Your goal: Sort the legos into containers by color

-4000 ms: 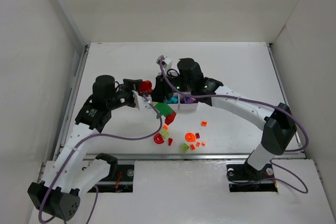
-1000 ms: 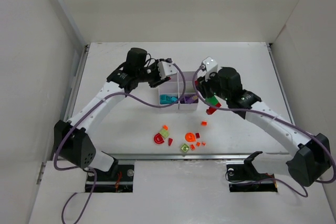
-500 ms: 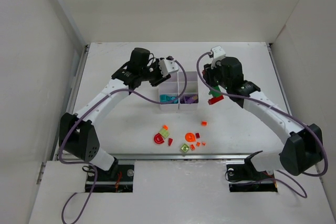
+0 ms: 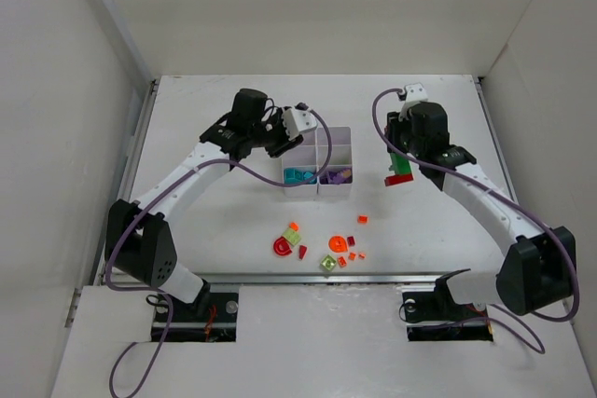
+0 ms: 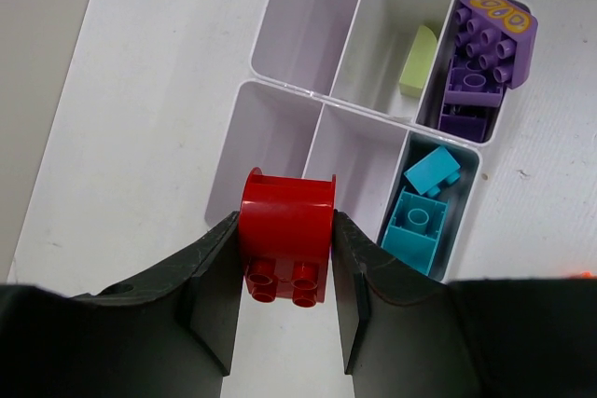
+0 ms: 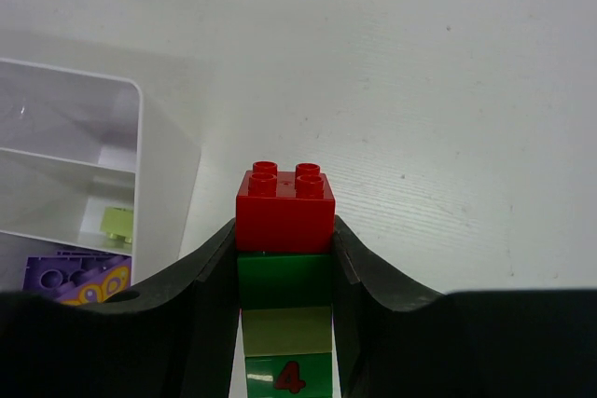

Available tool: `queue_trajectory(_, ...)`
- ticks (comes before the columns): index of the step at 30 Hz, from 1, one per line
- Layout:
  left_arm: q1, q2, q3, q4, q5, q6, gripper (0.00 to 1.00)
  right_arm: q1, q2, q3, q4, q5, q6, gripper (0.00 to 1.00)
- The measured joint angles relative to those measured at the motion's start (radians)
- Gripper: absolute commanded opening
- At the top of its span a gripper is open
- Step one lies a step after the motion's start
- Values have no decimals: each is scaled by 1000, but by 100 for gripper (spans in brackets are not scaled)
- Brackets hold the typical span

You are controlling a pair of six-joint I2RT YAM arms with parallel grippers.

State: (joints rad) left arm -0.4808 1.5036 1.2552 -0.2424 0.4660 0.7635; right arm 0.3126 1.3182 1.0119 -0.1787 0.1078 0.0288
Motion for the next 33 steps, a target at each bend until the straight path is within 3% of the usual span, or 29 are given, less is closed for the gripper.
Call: queue_trajectory(33, -4, 0, -5, 15, -5, 2, 0, 0, -10, 0, -16, 6, 6, 0)
